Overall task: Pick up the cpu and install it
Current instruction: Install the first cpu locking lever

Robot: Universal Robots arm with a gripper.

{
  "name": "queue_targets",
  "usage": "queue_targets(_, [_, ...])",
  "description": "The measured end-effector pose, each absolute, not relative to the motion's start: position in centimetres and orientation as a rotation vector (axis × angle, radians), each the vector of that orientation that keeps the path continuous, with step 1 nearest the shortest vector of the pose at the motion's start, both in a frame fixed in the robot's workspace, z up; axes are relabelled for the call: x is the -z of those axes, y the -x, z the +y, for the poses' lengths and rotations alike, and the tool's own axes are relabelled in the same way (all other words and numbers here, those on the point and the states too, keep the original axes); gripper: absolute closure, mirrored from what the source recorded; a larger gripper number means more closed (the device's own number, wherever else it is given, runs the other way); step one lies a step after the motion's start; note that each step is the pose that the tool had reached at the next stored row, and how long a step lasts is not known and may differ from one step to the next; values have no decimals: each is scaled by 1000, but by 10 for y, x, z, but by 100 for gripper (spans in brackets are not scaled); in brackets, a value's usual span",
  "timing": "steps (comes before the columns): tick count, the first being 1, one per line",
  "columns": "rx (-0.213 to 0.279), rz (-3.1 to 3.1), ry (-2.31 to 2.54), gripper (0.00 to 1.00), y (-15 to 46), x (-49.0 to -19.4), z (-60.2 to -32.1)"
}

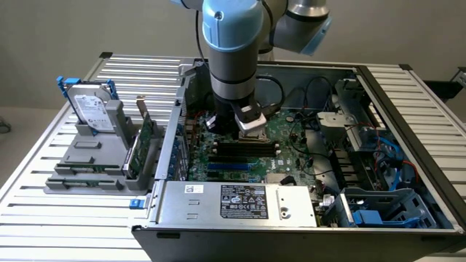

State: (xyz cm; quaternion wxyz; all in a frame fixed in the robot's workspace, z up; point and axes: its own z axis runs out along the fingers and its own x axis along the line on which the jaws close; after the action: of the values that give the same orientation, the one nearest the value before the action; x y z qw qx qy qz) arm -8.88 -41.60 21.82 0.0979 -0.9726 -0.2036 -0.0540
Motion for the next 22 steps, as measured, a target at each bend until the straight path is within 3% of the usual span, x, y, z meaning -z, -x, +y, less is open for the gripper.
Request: queue_targets(22, [130,-575,2885,89,91,-214,-414])
